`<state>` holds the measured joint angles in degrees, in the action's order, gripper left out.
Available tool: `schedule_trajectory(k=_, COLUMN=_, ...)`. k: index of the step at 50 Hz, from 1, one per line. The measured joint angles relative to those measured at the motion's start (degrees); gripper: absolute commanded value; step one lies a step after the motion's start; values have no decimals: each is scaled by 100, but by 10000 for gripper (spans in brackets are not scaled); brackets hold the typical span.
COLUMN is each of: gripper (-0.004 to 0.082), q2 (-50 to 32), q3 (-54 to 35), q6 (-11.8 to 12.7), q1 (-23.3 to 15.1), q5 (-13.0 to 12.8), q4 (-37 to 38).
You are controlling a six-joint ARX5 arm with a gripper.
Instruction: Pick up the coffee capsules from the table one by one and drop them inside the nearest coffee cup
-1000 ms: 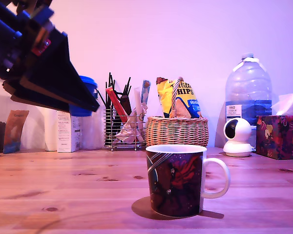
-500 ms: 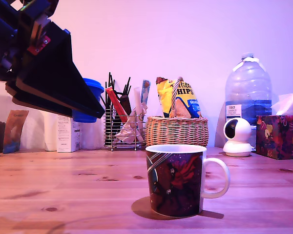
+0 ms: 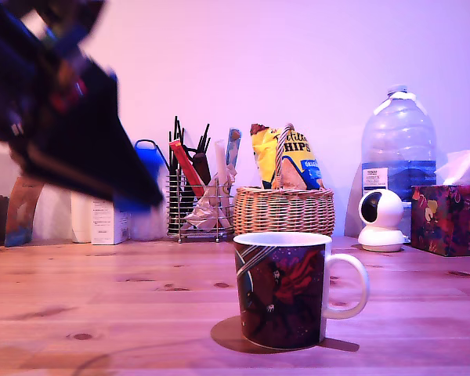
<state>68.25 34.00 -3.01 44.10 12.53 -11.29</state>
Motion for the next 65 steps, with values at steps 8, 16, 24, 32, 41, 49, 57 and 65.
schedule_trajectory(k=8, gripper=246, q2=387, q3=380, q6=-24, q1=164, q5=-146, q4=-96)
schedule_trajectory(k=16, gripper=246, q2=745, q3=831, q6=-101, q1=299, q5=-289, q4=-258)
schedule_trajectory(k=24, gripper=247, q2=1139, q3=1193, q6=-175, q1=415, q5=-369, q4=-479)
schedule_trajectory(k=32, gripper=247, q2=1482, q3=1565, q6=-201, q1=472, q5=-452, q4=-732)
schedule_trajectory(k=41, gripper=247, q2=1794, q3=2114, q6=-256, q1=538, q5=-514, q4=-966)
schedule_trajectory(k=49, gripper=247, q2=2098, q3=2518, q6=-323, q1=579, q5=-538, q4=-1130)
schedule_trajectory(k=57, gripper=247, q2=2459, q3=2743, q6=-323, q1=579, q5=-540, q4=-1211)
schedule_trajectory(k=65, gripper=247, q2=2767, q3=2938, q6=-352, q1=579, q5=-540, q4=-1346)
